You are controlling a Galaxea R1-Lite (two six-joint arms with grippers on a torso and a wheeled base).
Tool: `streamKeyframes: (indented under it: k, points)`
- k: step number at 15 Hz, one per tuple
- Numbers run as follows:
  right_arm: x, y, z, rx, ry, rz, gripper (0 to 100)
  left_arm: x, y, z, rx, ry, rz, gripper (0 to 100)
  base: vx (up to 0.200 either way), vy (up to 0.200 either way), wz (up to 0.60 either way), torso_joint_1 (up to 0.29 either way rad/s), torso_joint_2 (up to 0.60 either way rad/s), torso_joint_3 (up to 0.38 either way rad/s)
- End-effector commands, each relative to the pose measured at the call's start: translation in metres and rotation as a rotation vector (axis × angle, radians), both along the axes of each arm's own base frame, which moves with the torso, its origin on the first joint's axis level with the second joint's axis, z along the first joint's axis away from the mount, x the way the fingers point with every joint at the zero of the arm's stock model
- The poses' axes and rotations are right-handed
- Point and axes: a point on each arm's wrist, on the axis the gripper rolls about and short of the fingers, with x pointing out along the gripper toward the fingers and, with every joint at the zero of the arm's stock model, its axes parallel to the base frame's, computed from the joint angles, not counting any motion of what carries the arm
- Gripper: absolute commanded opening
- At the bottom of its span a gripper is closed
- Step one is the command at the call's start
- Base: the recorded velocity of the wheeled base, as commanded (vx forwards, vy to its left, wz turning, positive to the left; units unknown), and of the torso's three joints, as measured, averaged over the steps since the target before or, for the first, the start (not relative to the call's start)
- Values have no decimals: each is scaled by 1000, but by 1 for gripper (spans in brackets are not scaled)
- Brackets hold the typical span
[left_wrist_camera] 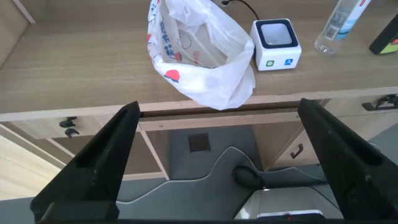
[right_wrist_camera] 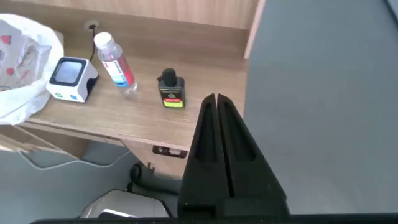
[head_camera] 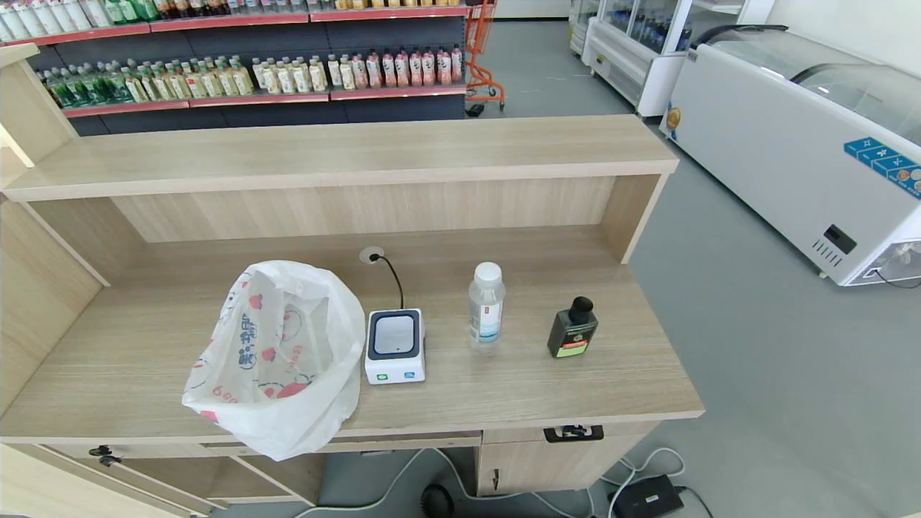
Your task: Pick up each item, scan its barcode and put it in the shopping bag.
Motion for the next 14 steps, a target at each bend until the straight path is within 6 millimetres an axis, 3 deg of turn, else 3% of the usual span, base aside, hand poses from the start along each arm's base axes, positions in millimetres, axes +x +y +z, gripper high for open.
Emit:
streamKeyframes:
  k: [1,2,4,7,9,11,14]
  points:
    - [71,28,9,-63,126,147,100,0,0,0,0,0,0,100,0,0,0,0,0,0]
    - [91,43,2,-44,172,172,100,0,0,0,0,0,0,100,0,0,0,0,0,0]
    - [104,68,-15,-67,263,209,100,0,0,0,0,0,0,100,0,0,0,0,0,0]
    - [119,101,-39,-11,394,69,100,0,0,0,0,-1,0,100,0,0,0,0,0,0]
    - [130,120,-51,-6,412,-79,100,0,0,0,0,0,0,100,0,0,0,0,0,0]
    - [132,138,-65,23,424,-72,100,0,0,0,0,-1,0,100,0,0,0,0,0,0]
    - [154,156,-88,30,413,-75,100,0,0,0,0,0,0,100,0,0,0,0,0,0]
